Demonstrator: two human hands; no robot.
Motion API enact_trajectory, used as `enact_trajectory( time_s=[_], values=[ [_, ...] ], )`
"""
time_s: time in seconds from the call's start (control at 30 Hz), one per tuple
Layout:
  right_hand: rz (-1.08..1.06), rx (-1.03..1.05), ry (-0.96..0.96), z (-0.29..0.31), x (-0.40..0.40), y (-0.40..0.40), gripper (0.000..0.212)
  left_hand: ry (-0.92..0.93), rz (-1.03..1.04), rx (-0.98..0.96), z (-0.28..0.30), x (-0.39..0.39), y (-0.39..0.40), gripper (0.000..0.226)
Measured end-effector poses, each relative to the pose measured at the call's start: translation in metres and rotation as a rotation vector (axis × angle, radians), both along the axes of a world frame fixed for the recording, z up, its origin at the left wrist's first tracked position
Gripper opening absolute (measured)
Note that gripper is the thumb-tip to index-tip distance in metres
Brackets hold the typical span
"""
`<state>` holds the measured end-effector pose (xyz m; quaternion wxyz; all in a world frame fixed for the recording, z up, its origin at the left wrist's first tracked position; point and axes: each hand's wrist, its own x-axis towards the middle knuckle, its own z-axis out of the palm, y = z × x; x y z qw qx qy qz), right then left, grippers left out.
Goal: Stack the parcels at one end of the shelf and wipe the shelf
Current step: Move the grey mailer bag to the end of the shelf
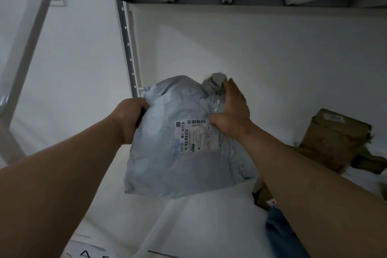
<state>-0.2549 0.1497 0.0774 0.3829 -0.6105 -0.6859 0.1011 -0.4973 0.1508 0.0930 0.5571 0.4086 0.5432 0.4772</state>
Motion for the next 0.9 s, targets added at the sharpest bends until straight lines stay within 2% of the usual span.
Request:
enact_trajectory(
  time_s=[0.13,0.2,0.27,0.33,0.47,0.53,0.6,0.63,0.7,0.77,0.83,0.9],
  values=[
    [-0.125,0.307,-0.220,0.007,0.001,-0.005,0.111,0.071,0.008,-0.007,0.004,0.003,0.001,0.025],
    [-0.183,0.377,-0.287,0.010,-0.001,-0.007,0.108,0.114,0.025,0.009,0.004,0.005,0.003,0.024],
    [-0.168,0.340,-0.333,0.015,-0.003,-0.008,0.108,0.144,0.020,0.035,0.003,0.008,0.005,0.027],
    [-0.043,0.237,-0.376,0.022,-0.007,-0.011,0.109,0.164,0.016,0.060,0.003,0.013,0.006,0.027],
    [0.193,-0.044,-0.370,0.026,-0.018,-0.011,0.099,0.104,-0.010,0.059,0.007,0.023,0.004,0.022],
    [0.237,-0.202,-0.264,0.025,-0.014,-0.010,0.078,0.042,-0.004,0.059,0.010,0.025,0.004,0.018],
    [0.254,-0.270,-0.105,0.018,-0.004,-0.005,0.036,0.035,0.033,0.137,0.012,0.025,0.007,0.014],
    [0.235,-0.276,-0.044,0.013,0.003,-0.001,0.025,0.090,0.055,0.195,0.011,0.024,0.010,0.010],
    [0.172,-0.287,0.072,0.001,0.015,0.005,0.025,0.253,0.146,0.280,0.005,0.019,0.017,0.028],
    [0.125,-0.289,0.292,-0.009,0.024,0.008,0.027,0.348,0.312,0.329,-0.005,0.008,0.022,0.050],
    [0.090,-0.292,0.589,-0.015,0.030,0.011,0.018,0.382,0.448,0.292,-0.015,-0.003,0.026,0.071],
    [0.075,-0.283,0.807,-0.020,0.034,0.014,0.010,0.345,0.441,0.173,-0.025,-0.011,0.026,0.091]
  ],
)
